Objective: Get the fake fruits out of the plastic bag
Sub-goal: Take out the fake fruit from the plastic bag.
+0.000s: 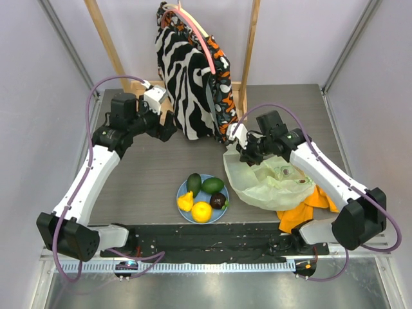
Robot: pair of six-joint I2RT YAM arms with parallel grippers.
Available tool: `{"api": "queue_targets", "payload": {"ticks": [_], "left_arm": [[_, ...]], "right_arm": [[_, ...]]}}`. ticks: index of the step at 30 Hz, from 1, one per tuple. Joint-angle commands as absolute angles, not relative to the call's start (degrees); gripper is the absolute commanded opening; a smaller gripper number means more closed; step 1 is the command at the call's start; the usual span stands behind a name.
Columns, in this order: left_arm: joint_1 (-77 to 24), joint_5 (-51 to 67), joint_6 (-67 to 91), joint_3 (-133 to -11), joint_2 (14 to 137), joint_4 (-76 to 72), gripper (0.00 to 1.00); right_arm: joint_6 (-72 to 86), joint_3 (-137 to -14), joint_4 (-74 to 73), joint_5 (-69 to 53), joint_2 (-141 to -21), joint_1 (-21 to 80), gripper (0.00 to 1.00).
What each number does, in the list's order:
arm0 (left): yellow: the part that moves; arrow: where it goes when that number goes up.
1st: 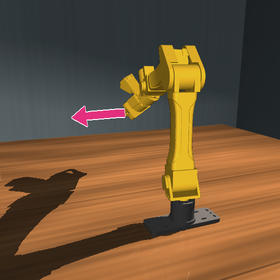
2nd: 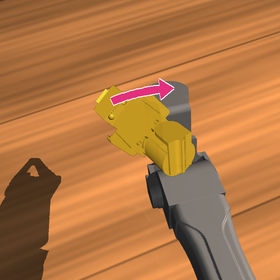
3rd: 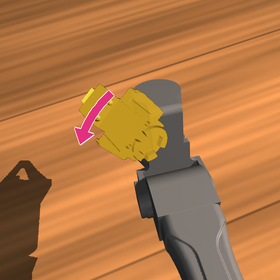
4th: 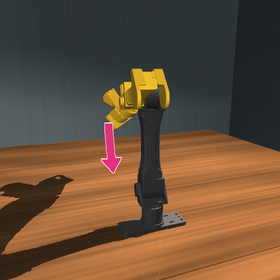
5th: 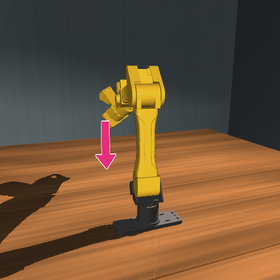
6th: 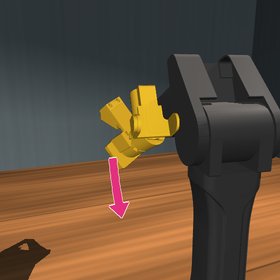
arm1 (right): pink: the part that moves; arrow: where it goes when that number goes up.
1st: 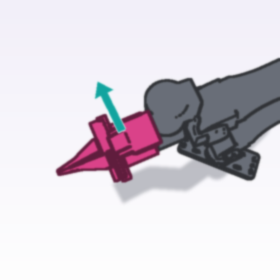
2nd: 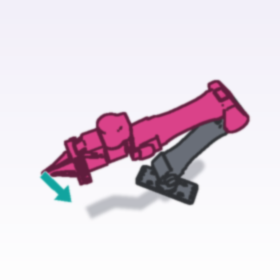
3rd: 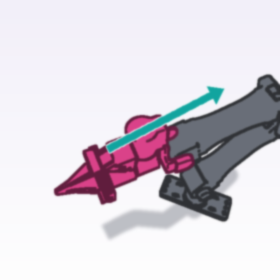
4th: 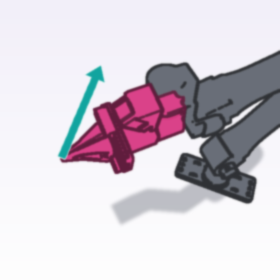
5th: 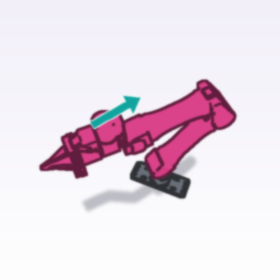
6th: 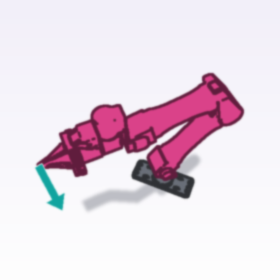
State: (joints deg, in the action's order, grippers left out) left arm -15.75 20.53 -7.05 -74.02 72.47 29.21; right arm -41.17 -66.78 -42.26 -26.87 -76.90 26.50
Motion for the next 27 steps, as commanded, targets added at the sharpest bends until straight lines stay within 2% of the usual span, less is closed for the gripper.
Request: {"api": "queue_targets", "payload": {"ticks": [1,8,12,14,15,17,19,24,27], "left_arm": [[-16.0,19.77,-8.26,-74.88,70.31,29.53,0.83],[-16.0,20.21,-9.58,-75.41,71.37,29.53,0.82],[-16.0,20.56,-9.23,-75.94,72.25,29.53,0.82],[-16.08,21.0,-8.97,-75.68,72.42,29.62,0.82],[-16.08,21.01,-9.05,-75.67,72.33,29.62,0.83],[-16.26,20.92,-8.96,-75.41,72.42,29.53,0.82],[-16.26,21.01,-8.96,-75.32,72.51,29.62,0.82],[-16.26,21.27,-9.05,-75.15,72.86,29.44,0.82],[-16.17,21.09,-9.05,-74.71,72.95,29.53,0.82]], "right_arm": [[-39.38,-66.18,-38.86,-18.85,-80.68,26.37,0.01],[-38.32,-66.62,-31.3,-9.94,-85.07,26.37,0.01],[-38.59,-66.89,-30.94,-9.4,-87.62,26.37,0.02],[-38.06,-66.88,-31.72,-9.75,-88.85,26.37,0.13],[-37.27,-66.54,-31.99,-10.45,-88.94,26.28,0.35],[-36.39,-66.18,-32.87,-11.25,-89.12,26.37,0.48],[-35.16,-64.96,-32.96,-11.43,-89.56,26.37,0.54],[-35.68,-62.14,-32.7,-9.85,-90.96,26.28,0.61],[-36.21,-63.19,-35.76,-8.44,-94.12,26.37,0.61]]}}
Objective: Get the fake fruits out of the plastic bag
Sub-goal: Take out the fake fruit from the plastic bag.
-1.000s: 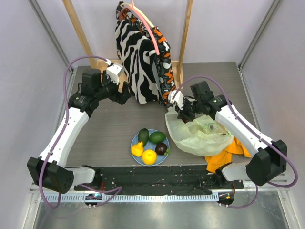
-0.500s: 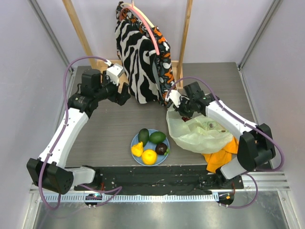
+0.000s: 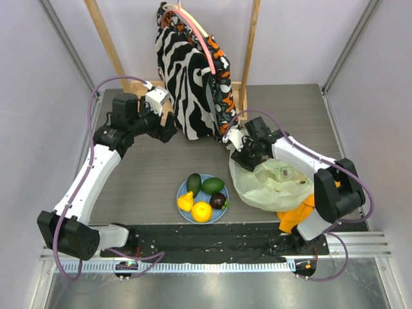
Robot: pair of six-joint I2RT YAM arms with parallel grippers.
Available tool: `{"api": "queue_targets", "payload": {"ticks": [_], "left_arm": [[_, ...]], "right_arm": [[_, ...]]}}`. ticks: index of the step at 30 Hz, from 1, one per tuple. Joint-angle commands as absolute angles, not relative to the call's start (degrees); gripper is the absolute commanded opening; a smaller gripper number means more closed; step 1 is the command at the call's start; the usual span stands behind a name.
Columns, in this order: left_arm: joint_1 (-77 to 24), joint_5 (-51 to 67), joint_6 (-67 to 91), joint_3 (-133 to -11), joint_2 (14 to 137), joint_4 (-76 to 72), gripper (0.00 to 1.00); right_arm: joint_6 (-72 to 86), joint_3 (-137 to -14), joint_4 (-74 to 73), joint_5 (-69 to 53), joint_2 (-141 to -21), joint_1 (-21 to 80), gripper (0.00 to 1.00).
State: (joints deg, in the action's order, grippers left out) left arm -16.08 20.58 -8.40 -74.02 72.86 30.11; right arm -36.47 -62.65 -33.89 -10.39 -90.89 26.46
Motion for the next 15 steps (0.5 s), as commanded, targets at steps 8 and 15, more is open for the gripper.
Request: {"api": "queue_targets", "payload": {"ticks": [8,15], "left_arm": [[-16.26,21.01,-9.14,-74.36,72.95,29.36,0.83],[-16.35,21.18,-9.23,-74.88,73.83,28.83,0.82]], "right_arm": [[-36.03,-66.17,-37.26,-9.14,-92.65,25.75,0.21],[-39.11,-71.44,-43.48,-10.55,-81.49,25.84,0.08]]}}
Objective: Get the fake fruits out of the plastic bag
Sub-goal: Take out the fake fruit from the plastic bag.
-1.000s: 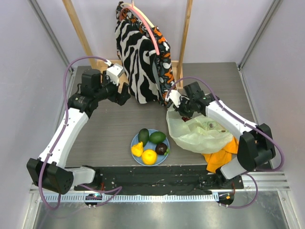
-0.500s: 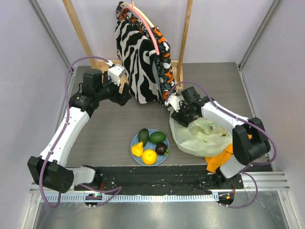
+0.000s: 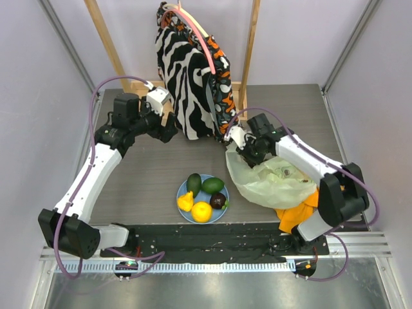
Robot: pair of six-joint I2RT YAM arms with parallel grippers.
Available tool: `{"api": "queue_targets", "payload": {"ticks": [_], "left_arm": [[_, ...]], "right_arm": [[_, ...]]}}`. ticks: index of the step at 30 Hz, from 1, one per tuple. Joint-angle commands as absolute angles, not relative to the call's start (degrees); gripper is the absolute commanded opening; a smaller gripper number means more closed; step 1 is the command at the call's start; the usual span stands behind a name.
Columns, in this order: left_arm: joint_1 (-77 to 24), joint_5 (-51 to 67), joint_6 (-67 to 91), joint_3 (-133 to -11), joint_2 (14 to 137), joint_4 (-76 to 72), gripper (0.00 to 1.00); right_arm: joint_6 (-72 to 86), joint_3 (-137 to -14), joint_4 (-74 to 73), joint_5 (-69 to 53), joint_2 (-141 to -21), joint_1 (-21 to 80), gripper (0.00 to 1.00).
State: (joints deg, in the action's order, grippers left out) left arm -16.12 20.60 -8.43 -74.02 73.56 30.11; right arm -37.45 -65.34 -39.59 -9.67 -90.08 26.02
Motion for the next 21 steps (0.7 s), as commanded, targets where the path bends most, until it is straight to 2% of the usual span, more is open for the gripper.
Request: {"api": "queue_targets", "payload": {"ticks": [1,5,12,15,17,19,21], "left_arm": [[-16.35,20.92,-9.32,-74.97,73.83,28.65,0.82],[-16.35,21.0,-9.32,-75.5,74.7,28.48,0.83],[-16.44,20.57,-9.93,-76.55,74.71,28.3,0.83],[-16.87,21.44,-9.58,-76.38,74.1,28.3,0.83],[-17.22,21.88,-9.4,-76.29,73.74,28.13,0.83],[-17.75,22.24,-9.41,-76.03,73.39,27.95,0.83],[-18.28,22.94,-9.49,-75.59,73.04,27.6,0.83]], "right_arm": [[-39.02,-73.11,-44.98,-10.55,-80.95,26.01,0.08],[-38.76,-78.83,-49.92,-9.67,-79.54,26.37,0.08],[-40.43,-75.07,-48.52,-5.99,-76.55,26.37,0.08],[-43.58,-67.96,-47.21,6.01,-76.55,26.19,0.05],[-50.16,-61.02,-43.8,13.61,-75.59,22.87,0.01],[-53.42,-58.37,-42.63,14.06,-74.01,15.17,0.01],[-55.19,-59.14,-43.41,13.62,-73.57,11.7,0.01]]}}
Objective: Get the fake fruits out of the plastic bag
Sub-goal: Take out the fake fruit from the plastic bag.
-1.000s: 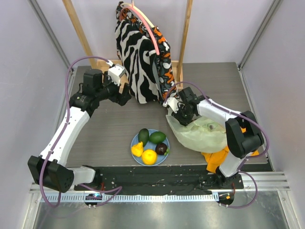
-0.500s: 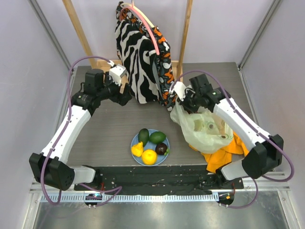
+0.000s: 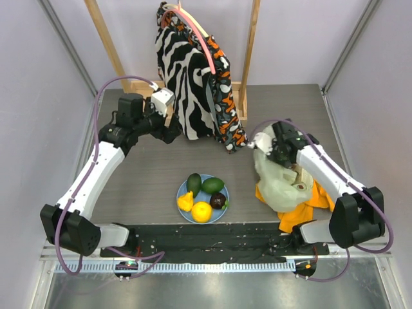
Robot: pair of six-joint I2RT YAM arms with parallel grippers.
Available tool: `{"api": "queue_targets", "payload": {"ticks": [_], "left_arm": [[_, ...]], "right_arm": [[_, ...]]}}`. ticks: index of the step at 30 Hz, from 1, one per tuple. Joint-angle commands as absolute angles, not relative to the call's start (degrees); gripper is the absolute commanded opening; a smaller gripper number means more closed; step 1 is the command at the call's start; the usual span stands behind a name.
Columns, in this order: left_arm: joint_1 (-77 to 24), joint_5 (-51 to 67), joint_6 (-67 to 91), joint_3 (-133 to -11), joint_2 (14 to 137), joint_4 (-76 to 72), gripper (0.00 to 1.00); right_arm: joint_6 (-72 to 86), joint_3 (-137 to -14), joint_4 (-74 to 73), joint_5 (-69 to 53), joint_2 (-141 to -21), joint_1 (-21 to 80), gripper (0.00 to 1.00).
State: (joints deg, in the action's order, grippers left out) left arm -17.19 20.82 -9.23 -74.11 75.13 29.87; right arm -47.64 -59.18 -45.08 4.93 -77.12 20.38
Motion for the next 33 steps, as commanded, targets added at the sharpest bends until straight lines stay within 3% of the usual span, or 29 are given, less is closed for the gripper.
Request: {"api": "queue_targets", "payload": {"ticks": [1,3,6,9,16,24,26,30,33], "left_arm": [[-18.46,23.11,-8.97,-75.24,72.86,26.64,0.83],[-19.25,24.86,-8.27,-73.92,72.51,26.02,0.84],[-20.56,28.46,-2.74,-72.95,71.81,24.96,0.86],[-20.83,30.75,6.48,-70.93,70.58,21.46,0.93],[-26.87,42.19,27.24,-70.13,74.17,5.28,1.0],[-29.97,33.49,28.21,-72.25,79.63,5.89,0.99],[-30.06,35.67,29.43,-71.81,80.67,3.8,1.0],[-31.11,42.7,47.13,-70.14,84.01,-7.27,1.0],[-34.08,44.82,49.22,-70.92,86.82,-10.2,1.0]], "right_arm": [[-54.76,-65.33,-45.51,12.75,-73.39,11.78,0.01],[-49.51,-76.32,-53.94,2.58,-74.35,12.82,0.02],[-40.54,-96.53,-59.84,0.7,-79.79,18.97,0.01],[-36.14,-101.33,-61.97,-7.11,-82.62,23.36,0.01],[-33.21,-101.0,-58.71,6.23,-87.1,30.76,0.01],[-31.81,-100.73,-64.6,4.12,-80.44,30.76,0.01],[-31.73,-99.85,-64.95,2.82,-77.97,30.67,0.01],[-28.66,-100.55,-65.39,2.29,-77.69,30.5,0.01],[-27.16,-98.53,-64.08,0.7,-77.61,29.53,0.01]]}}
